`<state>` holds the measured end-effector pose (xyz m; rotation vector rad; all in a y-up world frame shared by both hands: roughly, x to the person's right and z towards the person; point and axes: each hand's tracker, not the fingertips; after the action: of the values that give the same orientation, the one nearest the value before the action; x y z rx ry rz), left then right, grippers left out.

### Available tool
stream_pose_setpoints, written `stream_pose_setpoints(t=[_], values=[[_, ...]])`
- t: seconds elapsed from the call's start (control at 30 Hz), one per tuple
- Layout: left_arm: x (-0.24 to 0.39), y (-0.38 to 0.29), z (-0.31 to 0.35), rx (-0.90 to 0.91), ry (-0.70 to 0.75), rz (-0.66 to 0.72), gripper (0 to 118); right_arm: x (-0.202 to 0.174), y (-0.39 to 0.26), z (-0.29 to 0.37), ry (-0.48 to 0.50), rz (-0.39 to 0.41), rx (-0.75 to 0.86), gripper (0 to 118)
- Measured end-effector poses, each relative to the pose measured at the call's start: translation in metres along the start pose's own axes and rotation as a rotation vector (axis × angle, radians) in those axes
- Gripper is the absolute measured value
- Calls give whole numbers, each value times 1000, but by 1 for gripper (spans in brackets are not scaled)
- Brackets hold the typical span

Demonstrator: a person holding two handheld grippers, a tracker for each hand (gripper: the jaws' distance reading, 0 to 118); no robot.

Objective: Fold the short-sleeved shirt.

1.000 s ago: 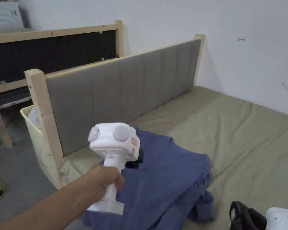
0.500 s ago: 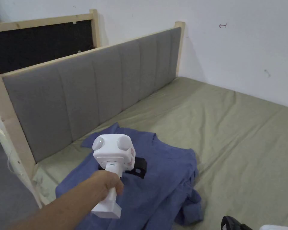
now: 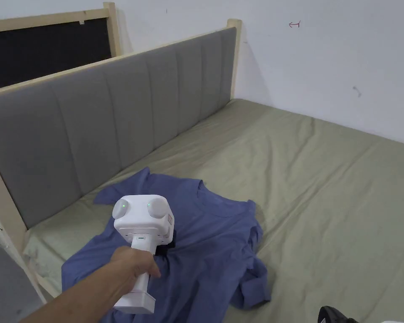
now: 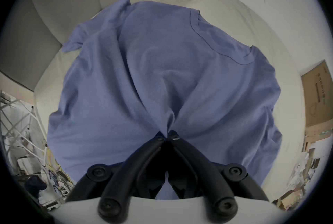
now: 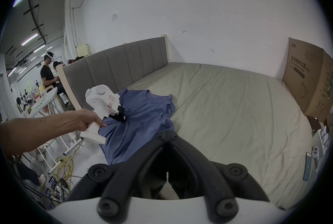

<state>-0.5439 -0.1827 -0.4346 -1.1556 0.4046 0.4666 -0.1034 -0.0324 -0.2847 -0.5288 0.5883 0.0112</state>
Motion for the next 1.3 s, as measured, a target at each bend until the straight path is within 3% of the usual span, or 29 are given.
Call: stream_pose_setpoints(t=[0.13,0.43,0.7,0.87,1.17,1.3], values=[[-4,0,21,65,-37,65,0,1,2,10,-10,18,17,0],[47,-1,138,224,-145,-160,0,15,8,33,-26,-14,71,0],[142,-4,257,408,-380,-308,0,42,11,77,-93,-47,136,0],[205,-16,318,517,-449,-402,0,64,8,111,-148,-64,176,0],[309,-51,363,536,-648,-519,0,112,-5,165,-275,-110,225,0],[354,-65,373,559,-670,-564,0,131,-12,184,-322,-144,240,0]])
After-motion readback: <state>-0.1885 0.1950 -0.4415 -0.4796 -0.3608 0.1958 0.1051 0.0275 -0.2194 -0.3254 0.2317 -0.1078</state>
